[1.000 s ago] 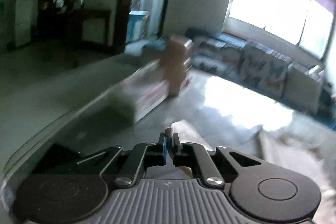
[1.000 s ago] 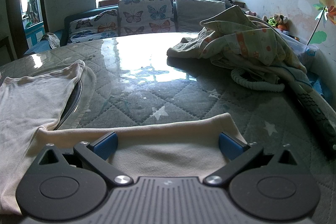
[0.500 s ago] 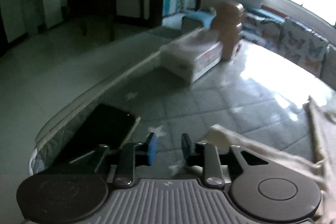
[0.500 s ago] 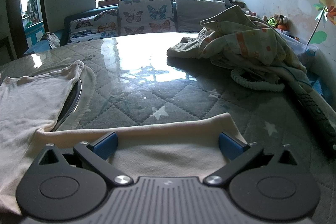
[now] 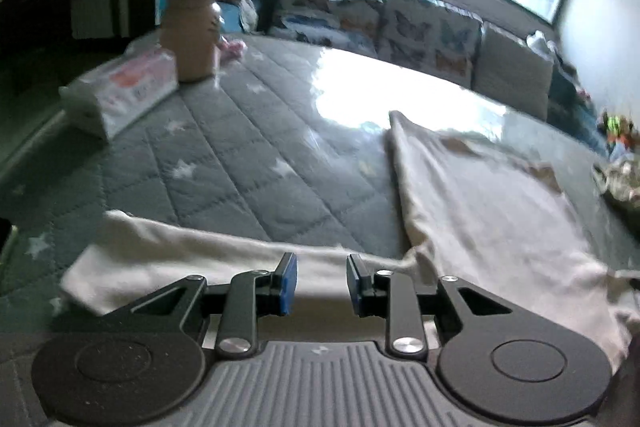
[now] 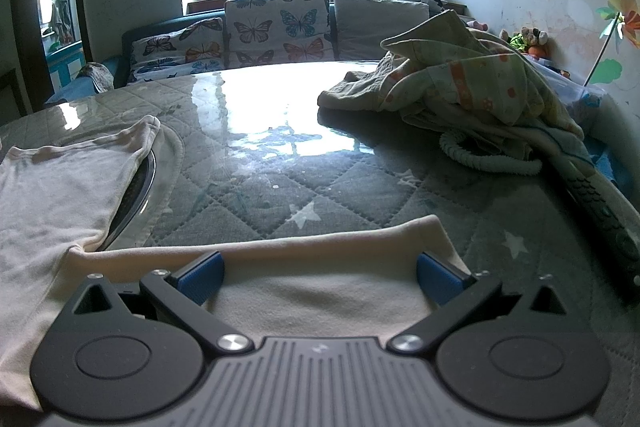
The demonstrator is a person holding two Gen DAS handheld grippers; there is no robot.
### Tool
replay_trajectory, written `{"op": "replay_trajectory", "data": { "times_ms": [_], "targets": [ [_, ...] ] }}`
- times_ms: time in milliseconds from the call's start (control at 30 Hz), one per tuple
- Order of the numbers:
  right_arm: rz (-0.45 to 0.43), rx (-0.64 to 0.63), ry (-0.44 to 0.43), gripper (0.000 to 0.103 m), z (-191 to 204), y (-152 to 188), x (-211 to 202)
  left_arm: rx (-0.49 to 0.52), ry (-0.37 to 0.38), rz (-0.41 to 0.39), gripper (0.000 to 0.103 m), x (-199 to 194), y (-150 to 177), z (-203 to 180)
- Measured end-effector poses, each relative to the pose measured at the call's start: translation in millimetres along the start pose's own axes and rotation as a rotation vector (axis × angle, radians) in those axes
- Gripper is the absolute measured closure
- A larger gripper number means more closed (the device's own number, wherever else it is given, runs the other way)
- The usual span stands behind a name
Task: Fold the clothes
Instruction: 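Fold the held sleeve across the sweatshirt body with the left gripper, then release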
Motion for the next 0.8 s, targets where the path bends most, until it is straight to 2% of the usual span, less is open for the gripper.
{"op": "replay_trajectory", "data": {
  "times_ms": [67, 200, 333, 467, 567, 667, 800],
  "targets": [
    [0.0, 0.001, 0.0, 0.0, -0.4, -0.2, 0.2, 0.028, -0.016, 0.009, 0.073, 6.9, 5.2, 2.4],
    [0.0, 0.001, -0.001, 0.0, -0.8, -0.3, 0.3, 0.116, -0.111, -0.022, 0.071, 4.8, 9.0, 25.2],
    [0.001, -0.001, 0.001, 0.0, -0.9, -0.3, 0.5, 0.115, -0.194, -0.054, 0.063, 4.4, 7.3, 63.0],
    [0.004, -0.008, 0.001, 0.0, -0.1, -0.6, 1.1, 0.122, -0.228, -0.067, 0.061, 6.7, 0.3, 84.6],
    [0.008, -0.016, -0.002, 0.0, 0.3, -1.6, 1.7, 0.168, -0.27, -0.074, 0.06, 8.8, -6.2, 93.4],
    [0.019, -0.023, -0.002, 0.0, 0.5, -1.5, -1.6, 0.141, -0.256, -0.054, 0.061, 3.9, -9.2, 90.5],
    [0.01, -0.026, -0.017, 0.0, 5.3, -3.6, -16.7, 0.135, -0.101, -0.084, 0.058, -16.3, -9.3, 47.7]
  ]
}}
Point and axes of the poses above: each gripper's, at about its wrist camera, not at the fingertips, and x roughly the way its jaws point, z to its left, y to its underside, the point moved 9 cm from there along x, roughly the way its jaws point, and after that the axes turned 4 degrees about x, right-handed, at the moved point
